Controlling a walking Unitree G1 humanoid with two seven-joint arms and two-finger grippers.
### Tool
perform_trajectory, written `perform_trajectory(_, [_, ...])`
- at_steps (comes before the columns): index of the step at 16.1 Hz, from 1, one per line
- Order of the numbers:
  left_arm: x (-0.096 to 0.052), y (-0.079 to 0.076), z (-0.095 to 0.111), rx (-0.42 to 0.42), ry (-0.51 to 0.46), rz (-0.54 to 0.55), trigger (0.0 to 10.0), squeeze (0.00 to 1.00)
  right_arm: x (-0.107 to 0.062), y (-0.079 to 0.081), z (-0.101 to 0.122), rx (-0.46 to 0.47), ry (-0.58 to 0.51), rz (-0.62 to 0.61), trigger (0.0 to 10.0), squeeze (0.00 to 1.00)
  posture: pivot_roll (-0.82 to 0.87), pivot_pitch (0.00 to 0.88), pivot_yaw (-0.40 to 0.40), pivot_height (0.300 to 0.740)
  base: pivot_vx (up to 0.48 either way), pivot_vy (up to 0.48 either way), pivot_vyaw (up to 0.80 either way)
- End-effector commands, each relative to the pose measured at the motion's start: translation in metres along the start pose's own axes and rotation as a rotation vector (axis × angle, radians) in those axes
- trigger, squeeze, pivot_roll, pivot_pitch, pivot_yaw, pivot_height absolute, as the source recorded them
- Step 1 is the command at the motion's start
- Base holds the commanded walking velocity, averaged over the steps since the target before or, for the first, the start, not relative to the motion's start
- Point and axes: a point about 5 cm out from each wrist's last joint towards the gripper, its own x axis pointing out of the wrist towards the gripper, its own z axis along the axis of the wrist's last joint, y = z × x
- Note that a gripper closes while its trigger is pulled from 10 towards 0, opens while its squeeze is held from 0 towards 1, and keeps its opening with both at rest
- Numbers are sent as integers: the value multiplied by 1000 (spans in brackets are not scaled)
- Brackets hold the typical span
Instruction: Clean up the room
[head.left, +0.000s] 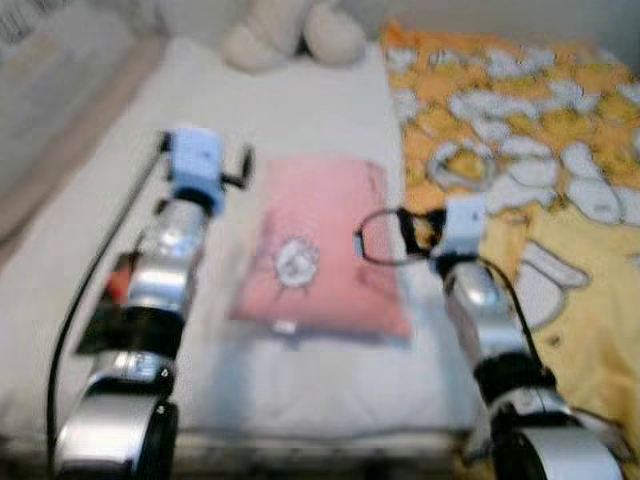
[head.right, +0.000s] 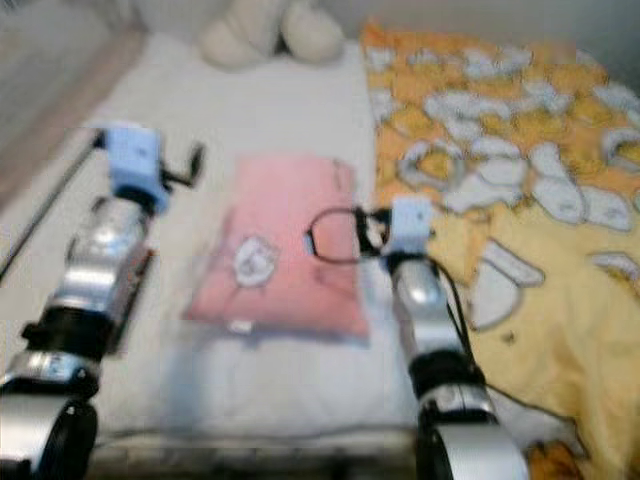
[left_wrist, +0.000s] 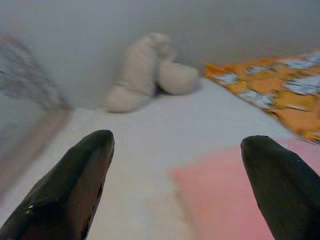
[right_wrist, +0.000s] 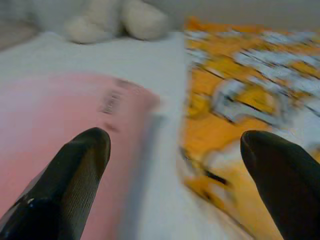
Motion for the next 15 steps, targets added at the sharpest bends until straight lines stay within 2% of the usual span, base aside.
perform_trajectory(1, [-2,13,-9,-15,51,29,10000,0,2,7,3,18,-18,8,10000,0,-50,0,44,736,0,0,0])
perform_trajectory(2, [2,19,-15,-75,101,43,10000,0,2,10,1,56,-2,14,10000,0,-52,0,37,736,0,0,0])
perform_trajectory(3, [3,20,-16,-88,113,47,10000,0,3,11,1,71,4,12,10000,0,-52,0,37,736,0,0,0])
perform_trajectory(5, [14,27,-17,-190,167,55,10000,0,9,4,-2,223,78,-30,10000,0,-50,0,34,736,0,0,0])
perform_trajectory(6, [23,32,-9,-267,177,48,10000,0,16,-7,3,301,106,-66,10000,0,-56,0,34,736,0,0,0])
perform_trajectory(7, [28,35,-4,-309,188,40,10000,0,22,-16,11,351,107,-88,10000,0,-63,0,33,736,0,0,0])
perform_trajectory(9, [30,41,-4,-371,226,68,10000,0,27,-31,20,411,122,-100,10000,0,-75,13,27,736,0,0,0])
perform_trajectory(10, [30,43,-7,-409,255,90,10000,0,29,-33,20,454,154,-87,10000,0,-82,28,27,736,0,0,0])
perform_trajectory(11, [28,42,-12,-427,289,107,10000,0,30,-32,18,528,190,-70,10000,0,-90,46,32,736,0,0,0])
perform_trajectory(13, [24,41,-22,-428,341,121,10000,0,30,-26,14,572,222,-51,10000,0,-100,108,32,736,0,0,0])
perform_trajectory(15, [21,42,-28,-455,365,138,10000,0,31,-20,14,602,231,-39,10000,0,-100,126,33,736,0,0,0])
